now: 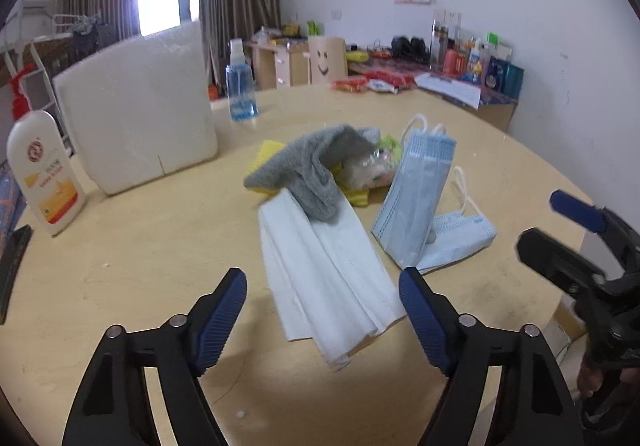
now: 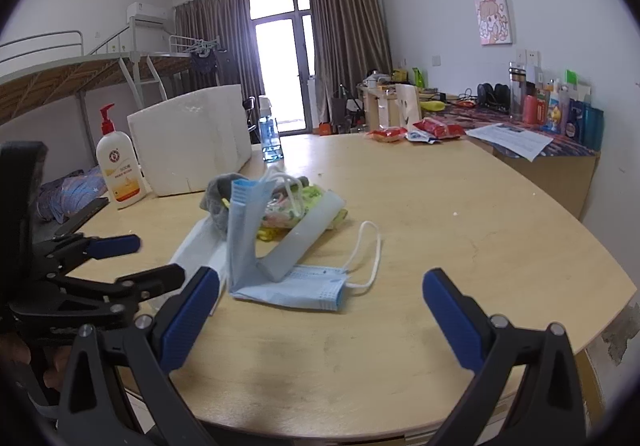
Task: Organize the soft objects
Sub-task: 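Grasp the folded white tissue with the left tool while the right tool reaches toward the blue mask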
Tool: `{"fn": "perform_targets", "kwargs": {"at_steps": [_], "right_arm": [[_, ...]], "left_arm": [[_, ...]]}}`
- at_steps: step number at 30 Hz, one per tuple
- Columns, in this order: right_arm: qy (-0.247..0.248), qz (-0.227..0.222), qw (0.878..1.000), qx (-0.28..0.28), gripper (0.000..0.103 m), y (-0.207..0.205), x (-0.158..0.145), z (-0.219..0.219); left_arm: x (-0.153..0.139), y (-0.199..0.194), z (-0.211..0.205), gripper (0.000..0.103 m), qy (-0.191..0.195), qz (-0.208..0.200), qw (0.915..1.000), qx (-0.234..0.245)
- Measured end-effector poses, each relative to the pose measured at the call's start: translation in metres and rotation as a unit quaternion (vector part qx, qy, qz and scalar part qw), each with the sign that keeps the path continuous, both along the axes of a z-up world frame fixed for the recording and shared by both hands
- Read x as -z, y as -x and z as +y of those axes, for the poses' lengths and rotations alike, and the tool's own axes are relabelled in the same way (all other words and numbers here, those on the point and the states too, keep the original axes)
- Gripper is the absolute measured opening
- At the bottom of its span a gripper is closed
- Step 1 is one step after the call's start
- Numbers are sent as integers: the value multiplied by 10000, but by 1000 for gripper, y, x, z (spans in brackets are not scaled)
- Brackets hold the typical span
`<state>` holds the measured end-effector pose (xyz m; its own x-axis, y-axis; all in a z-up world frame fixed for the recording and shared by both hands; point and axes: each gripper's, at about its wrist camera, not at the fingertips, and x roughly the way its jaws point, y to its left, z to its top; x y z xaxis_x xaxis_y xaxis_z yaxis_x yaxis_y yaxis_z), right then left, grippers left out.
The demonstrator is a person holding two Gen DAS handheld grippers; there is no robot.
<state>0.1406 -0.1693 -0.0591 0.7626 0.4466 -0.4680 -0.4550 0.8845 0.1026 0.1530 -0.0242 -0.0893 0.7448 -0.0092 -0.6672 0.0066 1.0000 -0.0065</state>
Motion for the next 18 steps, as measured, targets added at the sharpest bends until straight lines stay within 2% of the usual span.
{"fn": "perform_targets", "kwargs": {"at_steps": [2, 4, 11, 14, 18], "right_arm": [[-25, -15, 10000, -49, 103, -1, -1, -1], [-11, -32, 10000, -80, 103, -4, -1, 0], [-56, 33, 9998, -194, 103, -12, 2, 2], [-44, 73, 9997, -239, 103, -14, 4, 5], [-94, 117, 9993, -339, 103, -16, 4, 10]], "left_arm": [[3, -5, -1, 64, -11, 144, 9999, -11], [6, -12, 0, 61, 67, 260, 9996, -4], [12, -21, 2, 52, -16, 447, 9990, -90], [10, -21, 3, 38, 24, 466, 9989, -92], [11, -20, 4, 28, -2, 423, 9991, -33]]}}
